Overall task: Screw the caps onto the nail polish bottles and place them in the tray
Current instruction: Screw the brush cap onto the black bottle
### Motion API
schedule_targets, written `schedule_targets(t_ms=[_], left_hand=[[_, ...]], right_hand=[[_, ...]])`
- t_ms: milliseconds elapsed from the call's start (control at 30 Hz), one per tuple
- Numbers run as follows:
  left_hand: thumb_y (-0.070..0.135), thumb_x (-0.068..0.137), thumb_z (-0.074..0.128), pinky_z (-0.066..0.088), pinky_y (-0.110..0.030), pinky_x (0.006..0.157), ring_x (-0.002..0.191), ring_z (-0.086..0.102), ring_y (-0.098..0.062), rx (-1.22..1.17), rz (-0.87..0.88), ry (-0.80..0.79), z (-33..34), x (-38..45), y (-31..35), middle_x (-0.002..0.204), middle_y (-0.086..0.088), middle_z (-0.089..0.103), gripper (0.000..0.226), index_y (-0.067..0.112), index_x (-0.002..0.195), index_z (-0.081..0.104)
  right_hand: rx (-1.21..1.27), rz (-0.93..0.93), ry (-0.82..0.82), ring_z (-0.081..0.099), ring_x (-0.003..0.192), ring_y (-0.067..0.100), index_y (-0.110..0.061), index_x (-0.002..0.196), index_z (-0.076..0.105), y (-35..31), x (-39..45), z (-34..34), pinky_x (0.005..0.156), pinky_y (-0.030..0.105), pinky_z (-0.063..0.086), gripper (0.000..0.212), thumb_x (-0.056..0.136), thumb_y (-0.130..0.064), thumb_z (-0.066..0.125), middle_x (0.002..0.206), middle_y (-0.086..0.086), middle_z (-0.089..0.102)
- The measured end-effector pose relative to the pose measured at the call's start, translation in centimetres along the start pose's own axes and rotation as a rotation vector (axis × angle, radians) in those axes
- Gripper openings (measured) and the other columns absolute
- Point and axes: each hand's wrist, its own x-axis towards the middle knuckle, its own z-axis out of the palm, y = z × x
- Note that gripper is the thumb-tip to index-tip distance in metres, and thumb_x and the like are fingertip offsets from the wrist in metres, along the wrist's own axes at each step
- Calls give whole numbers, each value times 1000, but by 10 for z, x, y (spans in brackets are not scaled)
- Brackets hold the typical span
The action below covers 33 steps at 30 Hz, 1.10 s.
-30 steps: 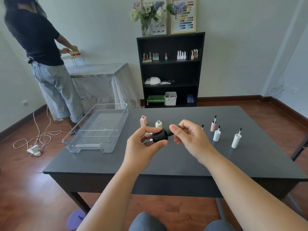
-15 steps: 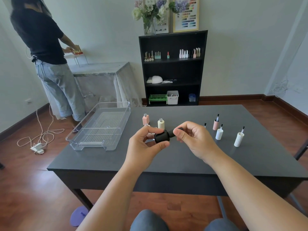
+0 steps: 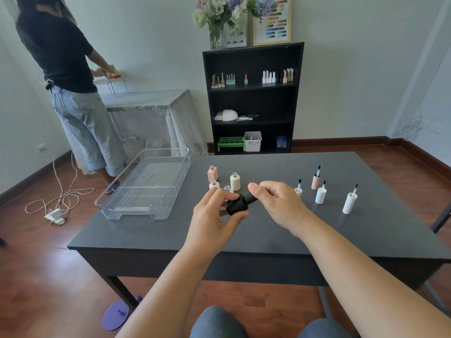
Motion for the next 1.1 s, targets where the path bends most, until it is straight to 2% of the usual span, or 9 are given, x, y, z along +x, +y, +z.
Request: schedule_targets(t_ms=[167,267,367,500,667,767,867,1033,1100], left_hand=[[15,73,86,54,-14,75,85,62,-7,106,-2,27,4,-6,-8,96,1,63,33,12,99,65],[14,72,86,49,-6,76,94,61,0,96,-63,14,3,-4,-11,101,3,63,38,18,105,66],[19,73,86,49,-9,81,95,59,3,101,-104,-44,1,0,-12,102,7,60,46,23,115,66],[40,76,80,40,-13,90,107,57,2,119,-203,-151,-4,4,-20,112,13,61,53,31,125,61],[35,86,72,35,-9,84,103,53,11,140,-260,-71,-6,10,-34,110,17,59,29,35,113,63],[34,88,69,35,-16,85,107,53,-8,205,-264,-79,-3,32,-40,110,12,58,26,31,113,63],[33,88,64,31,-26,94,120,45,-26,358,-298,-173,6,57,-43,126,2,57,34,28,122,60],[47,91,47,28,-45,102,131,33,-33,719,-357,-325,26,84,-50,141,-1,48,46,27,131,52],[47,91,42,25,-47,102,130,33,-34,796,-355,-358,34,92,-53,139,-3,51,45,26,128,55]], right_hand=[[-64,12,46,32,44,7,-17,54,35,0,0,9,45,20,24,51,93,-46,53,44,-9,30],[-64,22,99,33,45,8,-10,59,42,0,-2,18,44,20,29,53,91,-50,54,47,-8,33],[-44,37,98,34,46,8,-3,67,46,1,-2,22,45,21,29,55,91,-52,52,50,-7,35],[-257,67,78,44,55,14,-6,72,53,-7,25,6,49,29,31,46,93,-48,50,58,-2,48],[-643,132,-7,47,61,18,-14,78,51,-19,80,-23,49,29,31,31,92,-41,48,73,5,54],[-767,185,-116,51,68,24,-7,89,57,-18,107,-22,53,29,35,25,93,-31,50,81,10,57],[-732,254,-162,51,72,26,-3,96,60,-13,124,-16,60,31,38,25,94,-26,50,86,13,57],[-711,294,-168,64,99,32,-2,116,60,-4,141,-7,82,38,52,30,96,-21,49,111,17,65],[-709,285,-166,63,101,32,-4,116,61,1,146,-4,82,38,52,29,95,-21,49,113,17,66]])
